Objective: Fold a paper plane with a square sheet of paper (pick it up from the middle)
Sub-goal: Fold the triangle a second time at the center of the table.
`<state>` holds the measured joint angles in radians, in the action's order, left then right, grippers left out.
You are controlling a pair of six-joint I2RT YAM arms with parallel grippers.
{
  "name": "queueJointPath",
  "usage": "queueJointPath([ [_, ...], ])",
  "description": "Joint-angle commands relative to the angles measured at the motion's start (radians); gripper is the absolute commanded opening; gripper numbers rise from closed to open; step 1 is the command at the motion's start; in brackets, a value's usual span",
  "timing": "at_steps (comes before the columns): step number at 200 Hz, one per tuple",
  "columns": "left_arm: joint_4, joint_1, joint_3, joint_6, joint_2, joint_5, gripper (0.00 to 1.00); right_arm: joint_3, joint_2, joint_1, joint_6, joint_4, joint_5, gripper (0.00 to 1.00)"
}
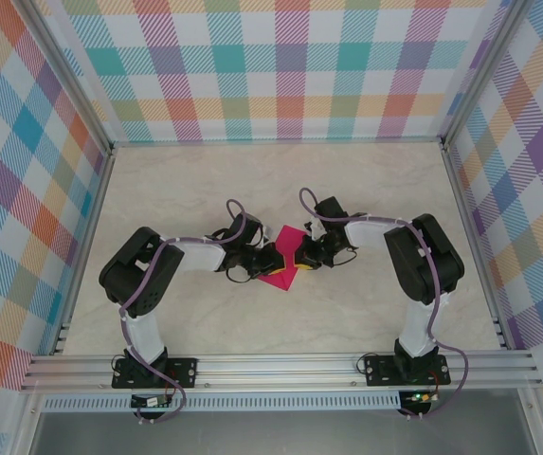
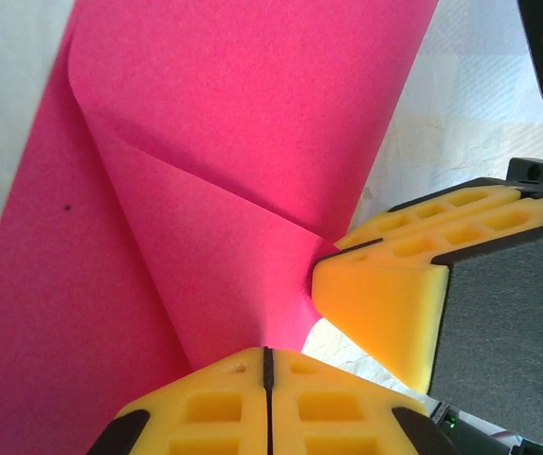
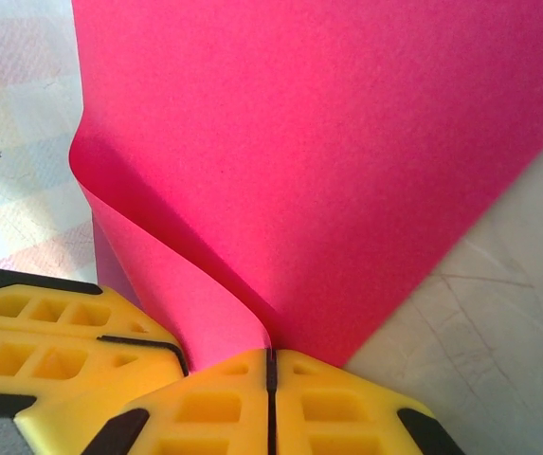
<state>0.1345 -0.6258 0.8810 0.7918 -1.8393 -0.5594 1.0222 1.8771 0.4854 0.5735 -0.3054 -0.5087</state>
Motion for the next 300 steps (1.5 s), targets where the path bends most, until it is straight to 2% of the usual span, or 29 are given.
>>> queueJointPath([
  [1,-0.002,-0.006,0.002,-0.023,-0.018,-0.002,0.07,0.022,0.022,0.005,-0.023,-0.018,0.013,0.10],
  [147,-0.118,-0.006,-0.003,-0.043,-0.049,0.063,0.06,0.048,0.044,0.005,-0.034,-0.051,0.025,0.11],
  [166,-0.138,-0.006,-0.005,-0.043,-0.049,0.081,0.05,0.072,0.029,0.006,-0.037,-0.085,0.037,0.16],
  [189,-0.172,-0.006,-0.005,-0.049,-0.051,0.104,0.05,0.092,-0.036,0.004,-0.036,-0.125,0.106,0.30],
  [207,-0.178,-0.006,-0.006,-0.049,-0.054,0.110,0.05,0.090,-0.083,0.005,-0.037,-0.136,0.173,0.32],
  [223,-0.170,-0.006,-0.008,-0.044,-0.055,0.111,0.05,0.081,-0.100,0.009,-0.045,-0.145,0.201,0.30],
  [258,-0.166,-0.006,-0.010,-0.037,-0.058,0.114,0.04,0.048,-0.085,0.035,-0.050,-0.076,0.075,0.21],
  [300,-0.167,-0.005,-0.009,-0.036,-0.055,0.117,0.04,0.053,-0.016,0.044,-0.039,-0.038,0.023,0.14],
])
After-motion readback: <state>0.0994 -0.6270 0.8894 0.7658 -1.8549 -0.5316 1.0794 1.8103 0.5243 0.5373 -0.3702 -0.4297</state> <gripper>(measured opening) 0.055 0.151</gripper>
